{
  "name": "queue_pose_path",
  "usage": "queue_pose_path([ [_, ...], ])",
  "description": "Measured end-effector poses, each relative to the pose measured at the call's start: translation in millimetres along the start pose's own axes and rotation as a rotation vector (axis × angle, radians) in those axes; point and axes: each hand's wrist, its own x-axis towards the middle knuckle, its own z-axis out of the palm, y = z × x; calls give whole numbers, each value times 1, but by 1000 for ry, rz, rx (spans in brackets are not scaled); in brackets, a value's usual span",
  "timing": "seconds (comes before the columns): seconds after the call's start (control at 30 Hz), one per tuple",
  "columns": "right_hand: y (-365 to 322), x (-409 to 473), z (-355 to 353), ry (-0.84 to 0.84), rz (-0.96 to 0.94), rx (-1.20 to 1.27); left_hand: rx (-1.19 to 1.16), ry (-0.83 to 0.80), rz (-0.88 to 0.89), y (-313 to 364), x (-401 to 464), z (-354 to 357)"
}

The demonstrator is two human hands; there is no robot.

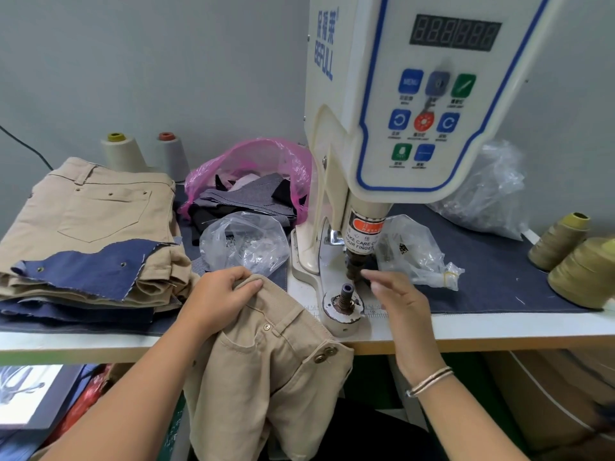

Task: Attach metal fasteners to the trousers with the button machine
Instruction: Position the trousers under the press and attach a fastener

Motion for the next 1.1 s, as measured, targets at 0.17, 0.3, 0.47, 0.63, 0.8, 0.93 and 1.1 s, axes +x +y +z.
queue_pose_path([
  [0.17,10,14,-14,70,-9,-190,21,-2,7,2,-1,-1],
  [0.3,23,13,-14,22,12,-231,34,-4,10,3,-1,-1],
  [0.47,-2,28,-4,-22,-117,-379,40,-1,7,5,-1,-2],
  [0.63,-16,-11,16,-207,-409,-419,32,-14,-1,5,-1,-2],
  [0.8,-19,-16,93,-458,-545,-482,9,-20,14,4,-2,-3],
  [0.93,-24,42,161,-532,-332,-775,25,21,-18,7,-3,-2],
  [1.1,-19,96,209,-568,-339,-1181,29,22,10,5,-2,0],
])
